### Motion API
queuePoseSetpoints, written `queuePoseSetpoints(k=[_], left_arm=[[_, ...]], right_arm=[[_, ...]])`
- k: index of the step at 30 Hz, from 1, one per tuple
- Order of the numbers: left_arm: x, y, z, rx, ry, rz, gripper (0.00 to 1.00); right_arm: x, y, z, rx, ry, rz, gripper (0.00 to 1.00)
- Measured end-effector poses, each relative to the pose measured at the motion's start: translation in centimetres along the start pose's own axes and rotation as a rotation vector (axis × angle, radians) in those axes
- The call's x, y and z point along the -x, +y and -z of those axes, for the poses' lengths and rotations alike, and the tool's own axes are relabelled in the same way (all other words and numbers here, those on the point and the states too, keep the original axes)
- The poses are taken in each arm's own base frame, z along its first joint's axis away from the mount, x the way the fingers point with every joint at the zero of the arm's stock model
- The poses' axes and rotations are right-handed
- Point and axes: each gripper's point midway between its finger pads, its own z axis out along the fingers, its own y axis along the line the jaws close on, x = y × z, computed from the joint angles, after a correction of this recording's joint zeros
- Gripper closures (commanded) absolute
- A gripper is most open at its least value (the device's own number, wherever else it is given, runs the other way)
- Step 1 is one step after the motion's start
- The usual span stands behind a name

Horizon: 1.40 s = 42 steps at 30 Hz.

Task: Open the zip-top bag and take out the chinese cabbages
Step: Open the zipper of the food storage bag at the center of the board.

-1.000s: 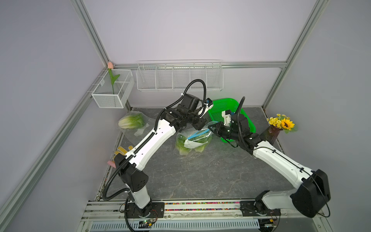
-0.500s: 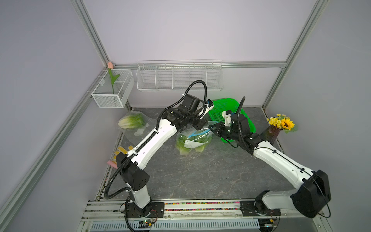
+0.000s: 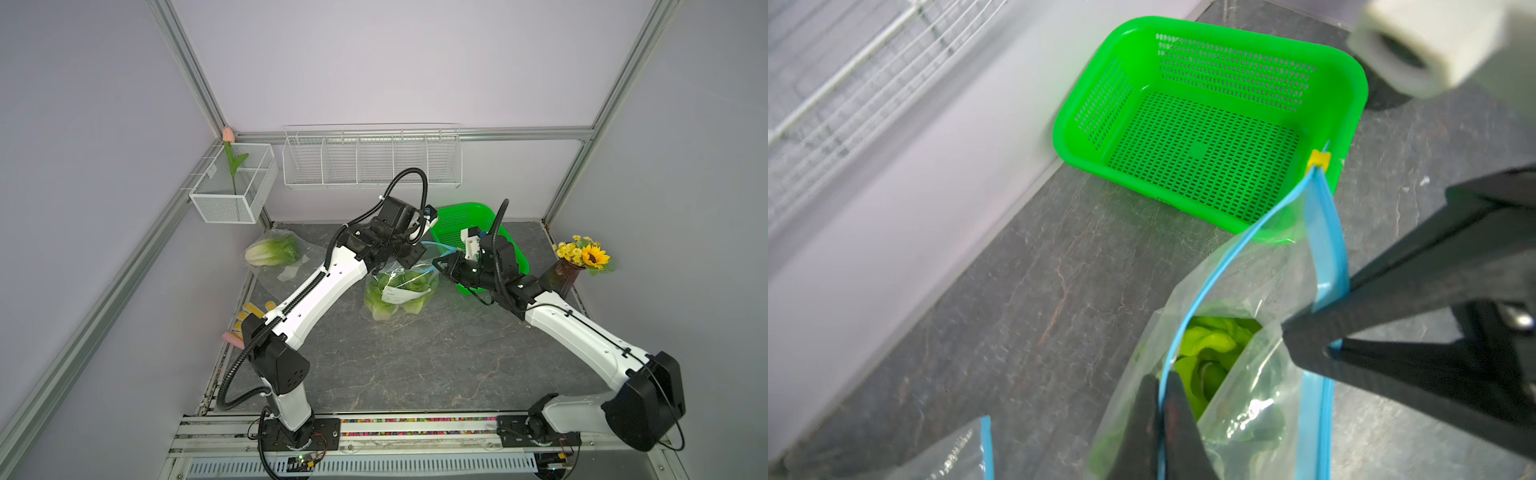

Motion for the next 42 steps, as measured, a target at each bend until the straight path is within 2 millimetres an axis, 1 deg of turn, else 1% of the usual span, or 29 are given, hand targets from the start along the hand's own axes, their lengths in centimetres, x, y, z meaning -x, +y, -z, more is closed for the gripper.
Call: queuePoseSetpoints(k=[3,5,8,11,16,19,21,23,24,26,29,31,34,37,39,42], left_arm=[[-0.1,0.8,0.3,0.05,0.005,0.017,1.0],[-0.2,1.6,0.8,0.094,0.007,0.024,1.0],[-0.3,3.1,2.1,0.171,0.005,0.038,1.0],[-0.4,5.3,4.2,0.255,-0.009,0.075,1.0],[-1.5,9.9,8.3,0.413,-0.015,0.141,1.0],[-1.8,10.8,10.1,0.466,-0.023,0.149,1.0],[-1.9,11.0,10.8,0.48,-0.029,0.15,1.0],[-2.1,10.9,10.7,0.478,-0.025,0.15,1.0],[-2.2,10.8,10.3,0.475,-0.021,0.151,1.0],[-2.8,10.6,9.2,0.462,0.0,0.154,1.0],[-3.8,9.7,6.3,0.421,0.042,0.162,1.0],[-4.4,8.6,3.9,0.382,0.071,0.163,1.0],[-4.8,6.6,1.0,0.319,0.1,0.157,1.0],[-4.9,5.1,-0.9,0.27,0.112,0.156,1.0],[-4.8,4.4,-1.4,0.244,0.111,0.166,1.0],[-4.5,4.0,-1.6,0.217,0.096,0.183,1.0]], right_arm=[[0.6,1.3,-0.2,0.021,0.001,0.025,0.93],[1.3,2.7,-0.7,0.045,0.005,0.045,0.93],[2.1,5.3,-2.1,0.088,0.025,0.078,0.93],[2.5,7.9,-4.0,0.137,0.056,0.108,0.93],[2.6,12.1,-7.6,0.241,0.122,0.141,0.93],[2.7,13.8,-9.2,0.292,0.151,0.159,0.92],[2.4,13.8,-9.7,0.299,0.169,0.167,0.92],[1.9,13.1,-9.9,0.287,0.185,0.167,0.92],[1.6,12.4,-9.9,0.278,0.193,0.166,0.92],[0.3,10.1,-10.1,0.234,0.22,0.15,0.92],[-2.3,4.9,-10.4,0.125,0.276,0.106,0.91],[-3.9,1.2,-10.5,0.039,0.31,0.073,0.9],[-5.5,-3.0,-10.2,-0.077,0.347,0.043,0.9],[-5.9,-5.1,-9.4,-0.166,0.354,0.038,0.9],[-5.7,-5.9,-8.6,-0.209,0.339,0.043,0.88],[-5.5,-6.9,-6.8,-0.263,0.302,0.046,0.87]])
